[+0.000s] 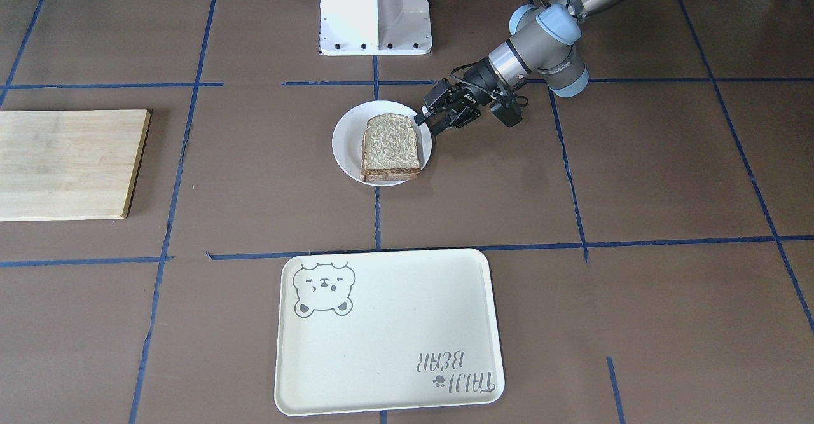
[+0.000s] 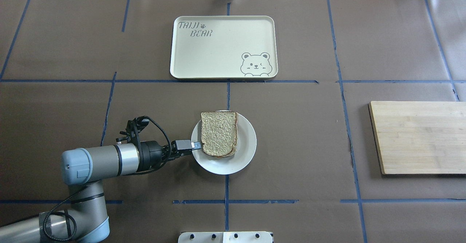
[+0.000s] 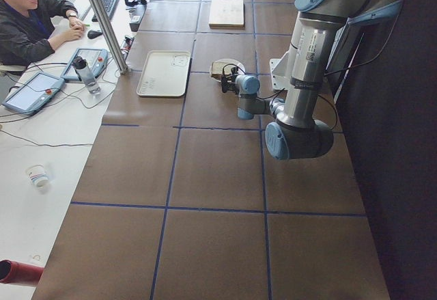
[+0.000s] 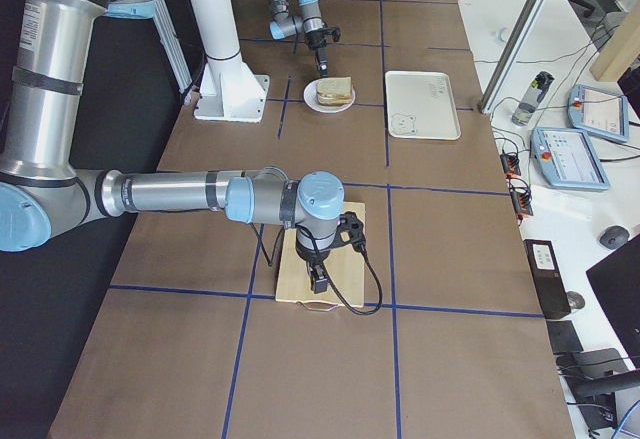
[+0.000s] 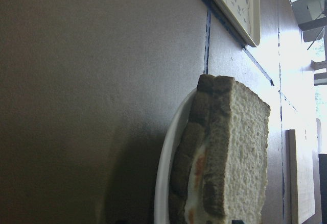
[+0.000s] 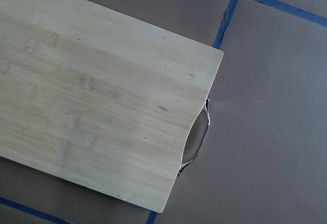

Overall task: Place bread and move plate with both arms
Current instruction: 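Grip the plate rim with the left gripper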

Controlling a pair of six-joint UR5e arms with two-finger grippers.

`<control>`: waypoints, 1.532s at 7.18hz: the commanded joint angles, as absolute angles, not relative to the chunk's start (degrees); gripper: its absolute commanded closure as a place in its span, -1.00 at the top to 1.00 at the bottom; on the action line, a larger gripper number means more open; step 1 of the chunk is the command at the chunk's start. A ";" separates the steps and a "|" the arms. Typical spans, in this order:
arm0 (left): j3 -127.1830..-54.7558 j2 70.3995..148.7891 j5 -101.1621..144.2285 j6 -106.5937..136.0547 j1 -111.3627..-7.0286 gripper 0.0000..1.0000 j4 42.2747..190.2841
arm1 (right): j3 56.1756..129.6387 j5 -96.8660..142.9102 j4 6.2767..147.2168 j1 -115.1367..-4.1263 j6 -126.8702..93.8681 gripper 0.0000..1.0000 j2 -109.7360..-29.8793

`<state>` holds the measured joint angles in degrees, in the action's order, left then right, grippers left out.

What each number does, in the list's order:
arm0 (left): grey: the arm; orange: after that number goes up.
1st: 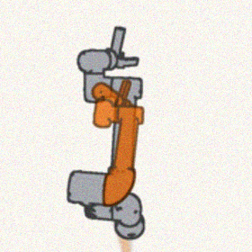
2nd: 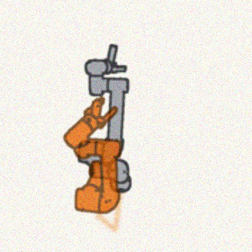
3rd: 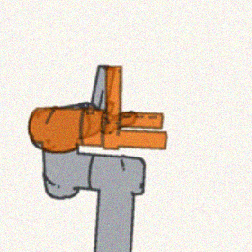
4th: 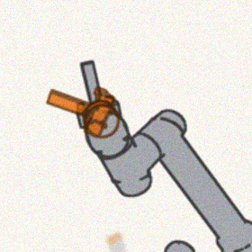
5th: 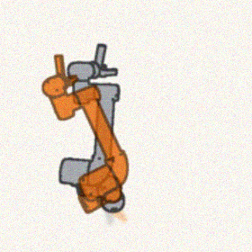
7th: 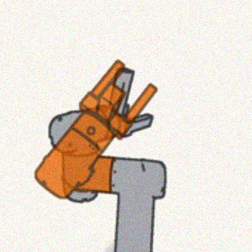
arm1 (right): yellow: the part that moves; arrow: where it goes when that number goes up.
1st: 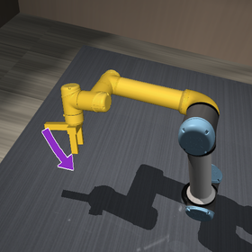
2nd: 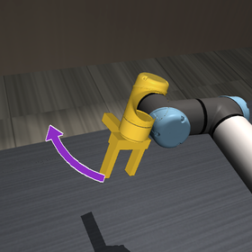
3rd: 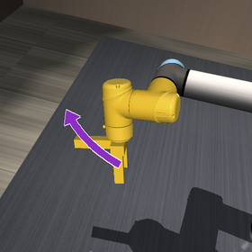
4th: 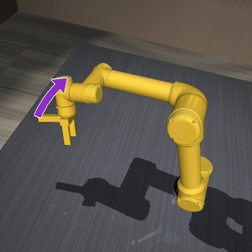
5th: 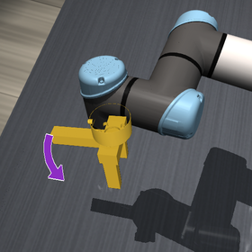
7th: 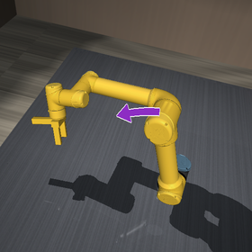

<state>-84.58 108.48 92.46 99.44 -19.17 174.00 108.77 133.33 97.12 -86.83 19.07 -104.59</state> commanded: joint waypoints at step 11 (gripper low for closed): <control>-81.03 112.32 91.94 100.90 -19.25 -0.76 174.46 | 108.72 133.42 97.12 -86.84 19.07 1.00 -104.68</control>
